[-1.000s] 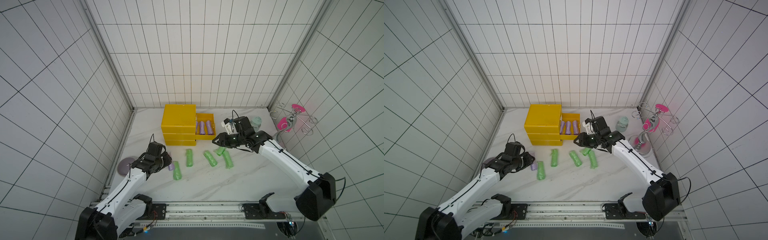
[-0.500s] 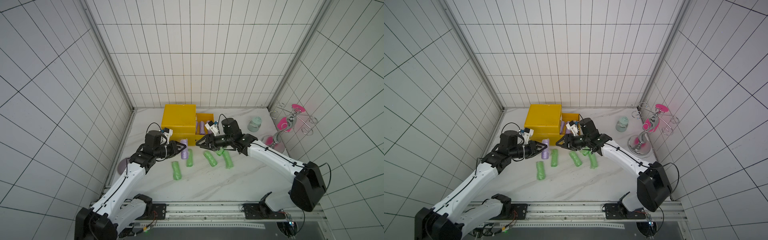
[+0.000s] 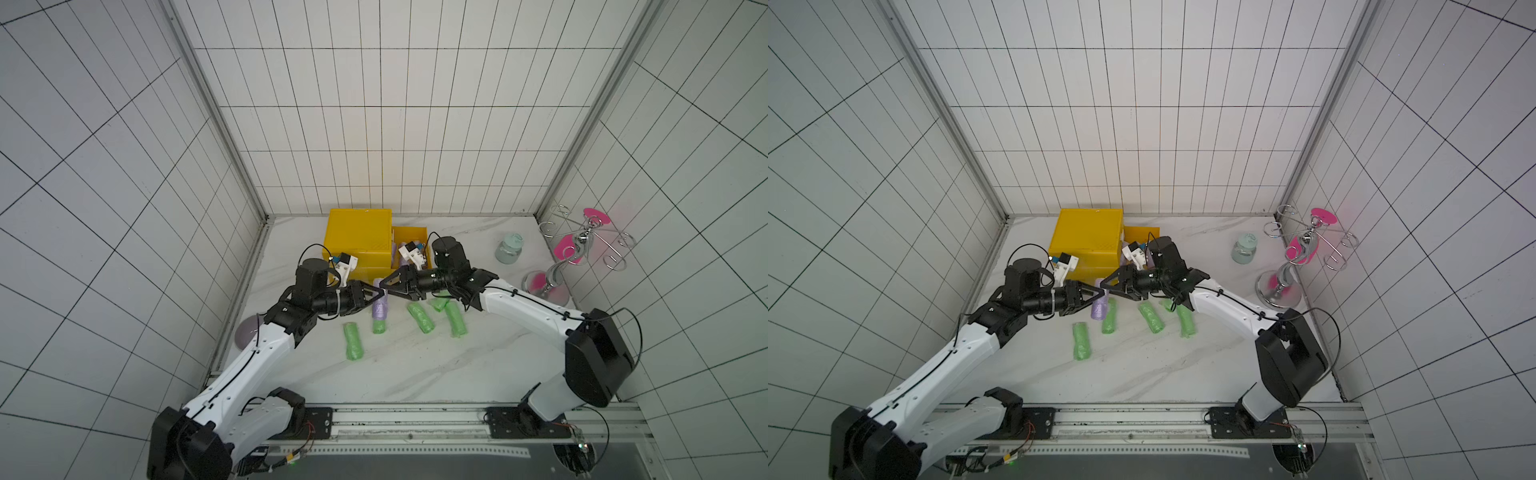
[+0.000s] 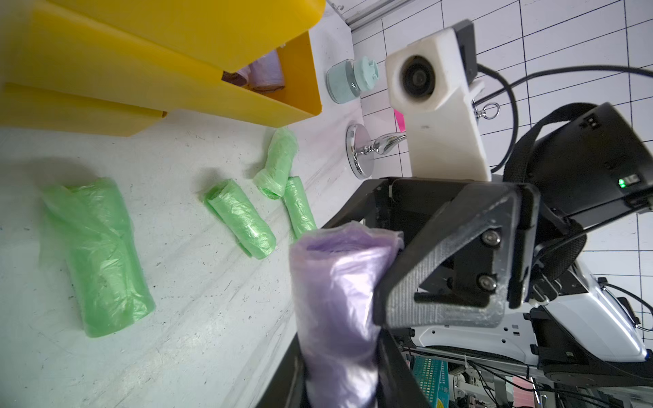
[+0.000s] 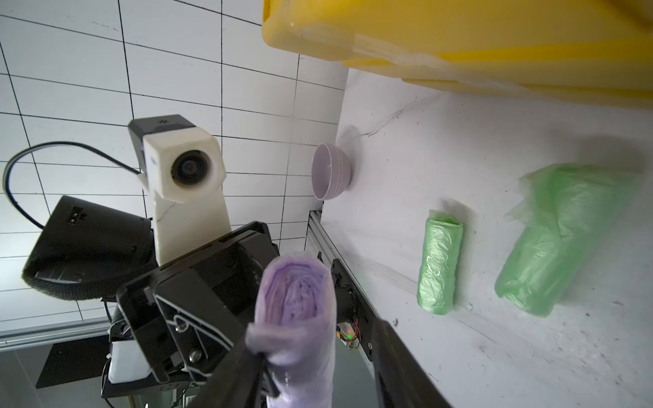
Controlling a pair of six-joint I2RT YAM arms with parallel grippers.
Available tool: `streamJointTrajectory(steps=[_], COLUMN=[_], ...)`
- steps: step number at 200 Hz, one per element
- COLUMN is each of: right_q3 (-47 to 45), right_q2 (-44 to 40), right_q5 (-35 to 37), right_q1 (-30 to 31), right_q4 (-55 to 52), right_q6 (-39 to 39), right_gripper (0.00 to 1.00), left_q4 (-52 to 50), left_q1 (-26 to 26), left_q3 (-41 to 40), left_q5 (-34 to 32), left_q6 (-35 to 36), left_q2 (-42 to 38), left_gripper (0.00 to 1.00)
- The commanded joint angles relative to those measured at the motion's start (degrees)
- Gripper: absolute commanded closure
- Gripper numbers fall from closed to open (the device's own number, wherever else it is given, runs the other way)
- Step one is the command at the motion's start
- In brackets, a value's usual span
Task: Sort the rolls of trash bags by color and place them into the drawer
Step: Pick up the roll of trash bags from the center of the board.
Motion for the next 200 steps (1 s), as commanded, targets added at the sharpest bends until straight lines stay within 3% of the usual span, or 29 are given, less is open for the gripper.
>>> streamJointTrajectory(steps=[1,49,71,91,109,148,177,200], right_q3=[2.2,3.4,3.7,4.5,5.3,9.8,20.0,29.8], right_q2=[0.5,1.1,1.1,1.5,1.2,0.3,2.8,8.9], right_q5=[-0.7,-0.8,0.1,0.7,1.5,3.7,13.0,19.4], right_q1=[0.9,1.2,1.1,0.6,-1.4,-8.2,-12.2,-13.2], right_q4=[0.8,1.2,0.5,-1.9,-5.0,-16.8,-33.2,-41.2], right_q6=[0.4,1.2,1.2,-0.1,-1.9,-9.3,-20.3,-25.4], right_gripper=[0.57,0.79,0.88,0.92,0.93,0.93,0.93,0.93], left_q4=[2.7,2.7,2.7,1.2,-3.3,-18.5,-28.5,-30.4], left_q1=[-0.3,-0.4,-0.4,-0.3,-0.3,-0.1,1.6,6.1], left_q3=[1.9,2.0,2.1,2.9,5.1,15.6,27.1,32.8], left_q5=[0.7,1.4,1.0,-0.8,-5.3,-23.4,-34.4,-37.5], left_q6=[0.1,0.3,0.3,0.6,2.5,11.0,18.7,22.7], left_q2=[0.2,0.6,0.1,-1.0,-2.3,-4.2,0.7,5.4], left_gripper=[0.7,0.64,0.45,0.35,0.34,0.33,0.33,0.35])
